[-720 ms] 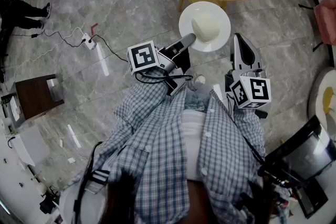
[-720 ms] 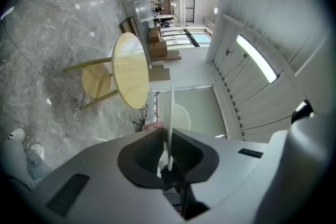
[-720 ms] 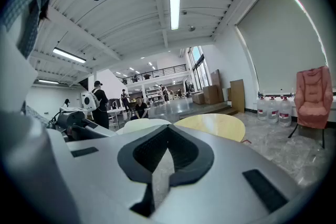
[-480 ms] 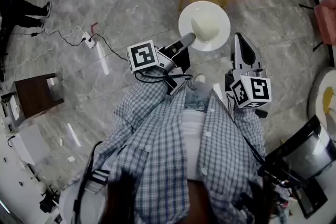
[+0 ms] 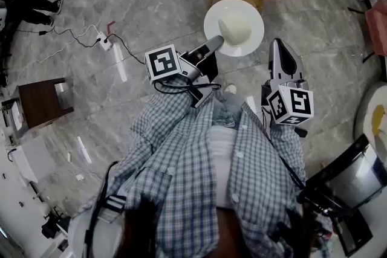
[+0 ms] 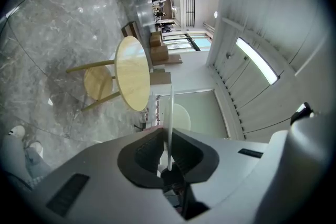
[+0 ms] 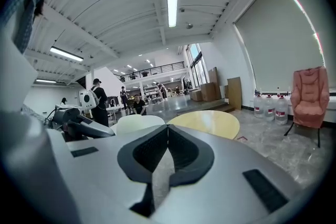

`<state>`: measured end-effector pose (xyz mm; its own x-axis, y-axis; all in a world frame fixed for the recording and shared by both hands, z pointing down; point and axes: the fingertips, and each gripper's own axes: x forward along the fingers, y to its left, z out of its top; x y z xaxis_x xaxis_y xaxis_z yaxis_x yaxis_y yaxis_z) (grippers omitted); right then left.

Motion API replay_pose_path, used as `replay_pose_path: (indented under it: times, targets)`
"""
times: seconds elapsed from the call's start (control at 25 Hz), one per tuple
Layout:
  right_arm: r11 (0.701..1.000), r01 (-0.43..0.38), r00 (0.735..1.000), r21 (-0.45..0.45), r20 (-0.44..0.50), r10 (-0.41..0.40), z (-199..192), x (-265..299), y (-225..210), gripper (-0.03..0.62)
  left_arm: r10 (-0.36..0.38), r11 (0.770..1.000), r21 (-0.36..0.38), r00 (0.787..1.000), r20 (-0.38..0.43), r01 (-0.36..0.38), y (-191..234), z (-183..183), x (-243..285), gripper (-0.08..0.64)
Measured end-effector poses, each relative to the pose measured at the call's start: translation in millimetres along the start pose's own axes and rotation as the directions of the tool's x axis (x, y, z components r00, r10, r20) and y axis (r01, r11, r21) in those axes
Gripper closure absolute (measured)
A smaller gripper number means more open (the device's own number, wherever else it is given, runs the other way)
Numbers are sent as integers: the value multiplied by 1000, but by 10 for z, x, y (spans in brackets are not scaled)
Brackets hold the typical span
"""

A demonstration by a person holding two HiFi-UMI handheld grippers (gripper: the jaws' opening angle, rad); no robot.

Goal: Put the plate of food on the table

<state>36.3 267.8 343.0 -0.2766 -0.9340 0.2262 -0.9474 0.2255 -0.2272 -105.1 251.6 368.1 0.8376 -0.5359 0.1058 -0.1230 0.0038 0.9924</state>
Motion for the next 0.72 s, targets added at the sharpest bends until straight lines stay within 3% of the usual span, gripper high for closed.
replay_pose_path:
  times: [0.72]
  targets:
    - [997, -20, 1000, -75, -10, 20, 67, -150, -164, 584, -34, 999, 3, 996, 81, 34, -120, -138, 18, 532]
